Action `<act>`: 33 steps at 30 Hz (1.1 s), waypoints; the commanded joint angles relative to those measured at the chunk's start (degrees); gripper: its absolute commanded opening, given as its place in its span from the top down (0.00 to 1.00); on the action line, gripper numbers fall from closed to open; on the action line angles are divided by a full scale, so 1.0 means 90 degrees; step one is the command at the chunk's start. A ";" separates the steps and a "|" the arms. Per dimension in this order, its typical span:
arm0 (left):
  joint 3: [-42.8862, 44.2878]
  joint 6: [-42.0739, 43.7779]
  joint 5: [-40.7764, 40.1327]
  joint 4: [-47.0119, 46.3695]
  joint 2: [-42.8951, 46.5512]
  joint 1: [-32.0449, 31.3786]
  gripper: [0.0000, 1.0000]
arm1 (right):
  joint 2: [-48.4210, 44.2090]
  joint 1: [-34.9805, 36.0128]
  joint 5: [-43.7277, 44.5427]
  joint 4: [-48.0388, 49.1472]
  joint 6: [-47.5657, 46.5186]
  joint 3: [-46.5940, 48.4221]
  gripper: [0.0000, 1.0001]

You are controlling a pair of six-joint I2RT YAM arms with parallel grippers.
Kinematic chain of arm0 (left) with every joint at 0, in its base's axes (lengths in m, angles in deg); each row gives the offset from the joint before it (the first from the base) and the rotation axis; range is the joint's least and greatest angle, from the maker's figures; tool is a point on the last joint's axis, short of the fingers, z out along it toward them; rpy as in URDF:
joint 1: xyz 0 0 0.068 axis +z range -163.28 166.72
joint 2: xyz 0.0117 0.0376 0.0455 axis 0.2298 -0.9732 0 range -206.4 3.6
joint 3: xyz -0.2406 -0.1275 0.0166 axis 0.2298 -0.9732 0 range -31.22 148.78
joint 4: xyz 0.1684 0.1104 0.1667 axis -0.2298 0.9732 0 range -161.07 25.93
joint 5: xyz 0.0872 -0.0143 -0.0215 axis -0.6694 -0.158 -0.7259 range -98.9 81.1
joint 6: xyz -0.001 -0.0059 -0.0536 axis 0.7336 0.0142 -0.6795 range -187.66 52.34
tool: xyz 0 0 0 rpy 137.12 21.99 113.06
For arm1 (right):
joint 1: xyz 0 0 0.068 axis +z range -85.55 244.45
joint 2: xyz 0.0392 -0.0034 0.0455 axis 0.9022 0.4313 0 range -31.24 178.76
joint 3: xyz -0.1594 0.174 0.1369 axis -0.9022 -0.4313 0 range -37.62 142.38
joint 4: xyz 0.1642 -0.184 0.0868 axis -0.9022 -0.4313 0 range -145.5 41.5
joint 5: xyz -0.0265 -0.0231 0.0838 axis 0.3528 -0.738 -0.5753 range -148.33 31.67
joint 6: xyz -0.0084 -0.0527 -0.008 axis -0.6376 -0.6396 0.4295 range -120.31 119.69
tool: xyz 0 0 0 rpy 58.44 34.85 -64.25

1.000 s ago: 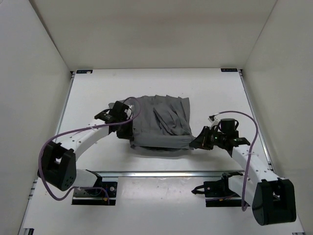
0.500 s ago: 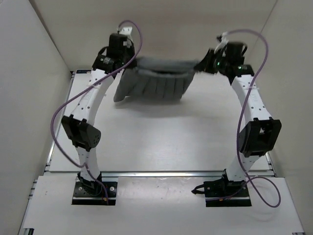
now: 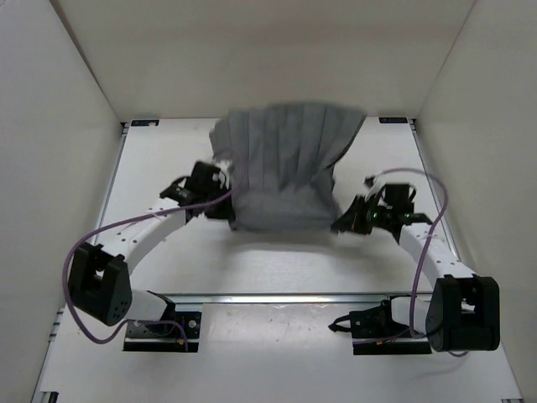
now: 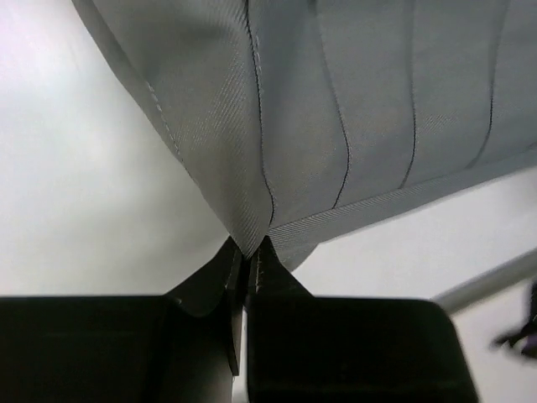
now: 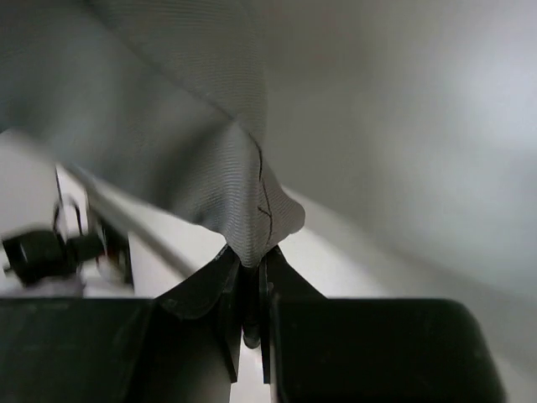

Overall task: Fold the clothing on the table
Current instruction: Flatten the skirt out

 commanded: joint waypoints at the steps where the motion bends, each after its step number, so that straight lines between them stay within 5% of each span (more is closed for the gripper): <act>1: -0.1064 -0.0199 -0.0777 0.0577 0.0650 0.0075 1.00 | -0.0345 0.0124 0.0682 -0.0016 0.0324 -0.1013 1.00; 10: -0.1457 -0.0102 -0.0630 0.0811 0.0925 0.0162 1.00 | -0.0619 0.0243 0.0224 0.0454 0.0679 -0.1593 0.98; 14: -0.1310 -0.0072 -0.0522 0.0840 0.0798 0.0104 1.00 | -0.0609 0.0310 0.0075 0.0416 0.0629 -0.1699 0.87; 24: -0.1525 -0.0209 -0.0210 0.0655 0.0622 -0.0062 1.00 | -0.0541 0.1023 0.0261 0.0768 0.0639 -0.1876 0.29; 28: -0.1612 -0.0209 -0.0093 0.0596 0.0651 -0.0082 1.00 | -0.0405 0.1628 0.1061 0.0271 0.0298 -0.1525 0.19; 33: -0.1671 -0.0170 0.0005 0.0626 0.0573 -0.0141 1.00 | 0.0044 0.2059 0.1384 0.0289 0.0267 -0.1475 0.20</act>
